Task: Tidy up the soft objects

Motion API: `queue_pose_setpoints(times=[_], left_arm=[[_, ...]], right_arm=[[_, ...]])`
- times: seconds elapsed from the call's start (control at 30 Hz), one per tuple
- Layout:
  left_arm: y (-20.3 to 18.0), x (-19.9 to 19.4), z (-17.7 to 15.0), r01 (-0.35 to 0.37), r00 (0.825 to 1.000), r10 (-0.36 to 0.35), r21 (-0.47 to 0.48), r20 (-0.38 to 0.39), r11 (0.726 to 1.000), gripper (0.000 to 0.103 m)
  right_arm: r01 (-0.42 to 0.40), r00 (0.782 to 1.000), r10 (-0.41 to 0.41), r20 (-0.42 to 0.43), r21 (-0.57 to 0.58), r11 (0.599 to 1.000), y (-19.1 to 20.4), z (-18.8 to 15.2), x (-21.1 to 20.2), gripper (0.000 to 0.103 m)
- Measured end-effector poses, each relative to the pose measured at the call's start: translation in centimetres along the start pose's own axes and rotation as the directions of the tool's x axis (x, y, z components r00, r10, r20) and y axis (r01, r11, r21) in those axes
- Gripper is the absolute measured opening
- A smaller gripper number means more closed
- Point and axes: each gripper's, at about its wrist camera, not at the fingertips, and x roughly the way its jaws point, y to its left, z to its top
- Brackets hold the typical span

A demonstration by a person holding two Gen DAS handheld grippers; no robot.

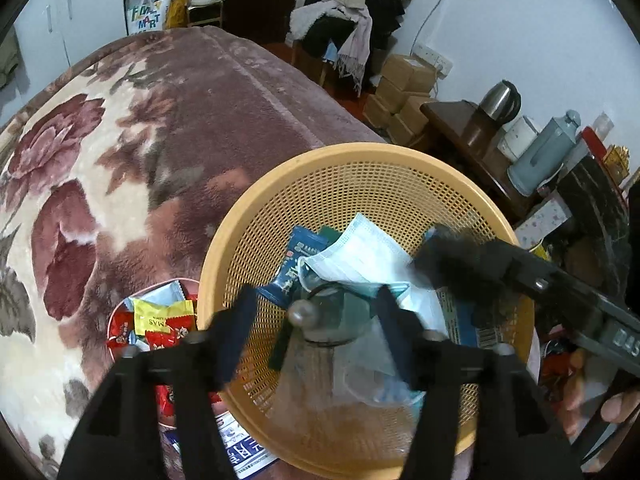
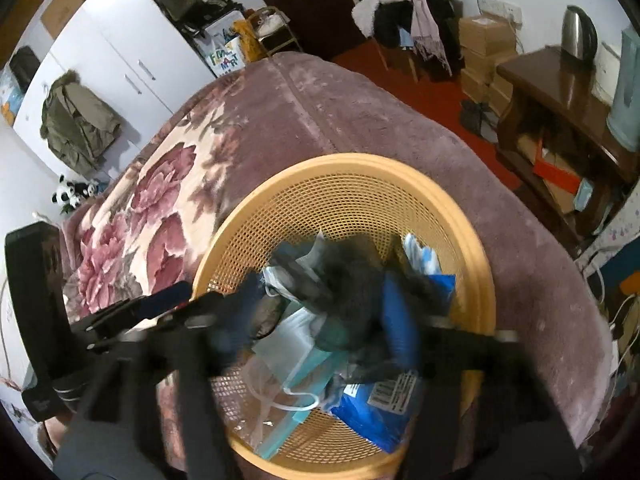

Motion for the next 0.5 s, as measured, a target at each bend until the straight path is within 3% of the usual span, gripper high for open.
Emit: queue_pose_setpoints(times=[0.07, 0.13, 0.33, 0.5], left_arm=[[0.2, -0.2, -0.3, -0.010, 1.000, 0.010, -0.010, 0.000, 1.000, 0.081], [0.3, -0.4, -0.5, -0.021, 1.000, 0.021, -0.013, -0.003, 1.000, 0.103], [0.5, -1.4, -1.2, -0.056, 0.998, 0.056, -0.016, 0.012, 0.998, 0.103], [0.8, -2.1, -2.2, -0.074, 0.997, 0.075, -0.019, 0.006, 0.997, 0.103]], right_arm=[[0.008, 1.000, -0.009, 0.017, 0.015, 1.000, -0.3, -0.2, -0.4, 0.093], [0.018, 0.999, -0.019, 0.027, 0.024, 1.000, -0.4, -0.3, -0.8, 0.095], [0.057, 0.998, -0.057, 0.017, 0.018, 0.998, -0.1, -1.0, -1.6, 0.103], [0.079, 0.997, -0.079, 0.018, 0.000, 0.997, 0.5, -1.9, -2.2, 0.103]])
